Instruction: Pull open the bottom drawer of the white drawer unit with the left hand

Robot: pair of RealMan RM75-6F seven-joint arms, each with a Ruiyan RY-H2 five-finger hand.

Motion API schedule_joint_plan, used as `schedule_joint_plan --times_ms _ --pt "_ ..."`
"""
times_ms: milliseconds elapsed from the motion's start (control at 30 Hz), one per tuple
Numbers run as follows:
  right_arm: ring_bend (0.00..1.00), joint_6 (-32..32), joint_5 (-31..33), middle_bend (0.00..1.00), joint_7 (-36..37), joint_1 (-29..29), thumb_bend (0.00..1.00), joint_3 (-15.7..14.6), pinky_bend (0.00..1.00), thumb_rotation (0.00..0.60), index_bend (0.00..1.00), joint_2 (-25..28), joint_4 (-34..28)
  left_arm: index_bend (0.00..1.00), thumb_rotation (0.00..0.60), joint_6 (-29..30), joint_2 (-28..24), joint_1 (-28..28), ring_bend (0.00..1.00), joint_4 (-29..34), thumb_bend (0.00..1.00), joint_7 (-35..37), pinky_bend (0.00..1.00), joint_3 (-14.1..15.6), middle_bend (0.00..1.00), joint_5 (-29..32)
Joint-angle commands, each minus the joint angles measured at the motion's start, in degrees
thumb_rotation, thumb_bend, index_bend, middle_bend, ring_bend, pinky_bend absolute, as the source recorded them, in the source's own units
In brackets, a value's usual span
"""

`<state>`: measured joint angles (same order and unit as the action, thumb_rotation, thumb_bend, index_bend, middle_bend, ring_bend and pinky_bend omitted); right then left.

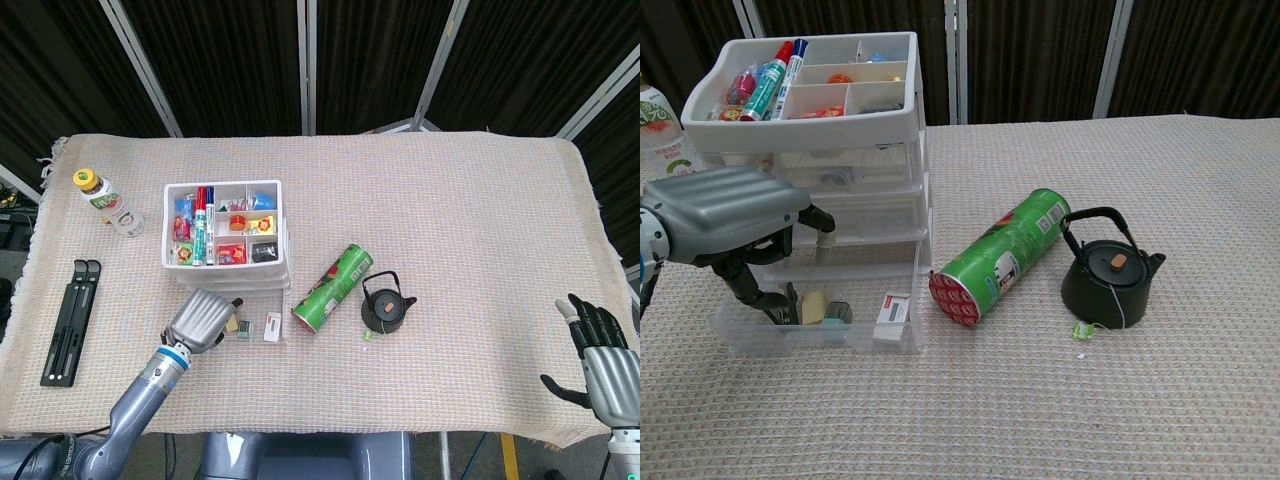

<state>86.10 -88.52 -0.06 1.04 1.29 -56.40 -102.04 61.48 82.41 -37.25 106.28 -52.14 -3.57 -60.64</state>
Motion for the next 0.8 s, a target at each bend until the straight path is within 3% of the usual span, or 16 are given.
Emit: schedule_joint_plan --times_ms 33,200,500,800 --pt "0.0 0.0 0.0 0.0 0.0 0.0 0.07 0.0 0.0 0.6 0.0 0.0 0.0 0.46 0.6 -1.9 -0.3 -1.8 0.94 -3.4 0.19 0.4 0.77 2.1 0.95 -6.2" --pt "0.0 0.1 -0.1 0.0 -0.1 0.0 0.07 0.0 0.0 0.6 0.0 0.0 0.0 0.47 0.6 -4.1 -1.0 -3.5 0.94 -7.9 0.15 3.8 0.77 4.4 0.95 -15.2" --pt "0.0 0.1 0.1 0.0 0.0 0.0 0.07 0.1 0.0 0.6 0.0 -0.1 0.0 0.47 0.6 -6.2 -0.5 -5.4 0.94 -12.6 0.12 7.1 0.77 5.7 0.95 -21.4" --pt "0.0 0.2 -0.1 0.0 1.1 0.0 0.07 0.2 0.0 0.6 0.0 -0.1 0.3 0.47 0.6 -8.0 -0.2 -7.8 0.94 -16.1 0.08 5.2 0.77 5.9 0.95 -25.7"
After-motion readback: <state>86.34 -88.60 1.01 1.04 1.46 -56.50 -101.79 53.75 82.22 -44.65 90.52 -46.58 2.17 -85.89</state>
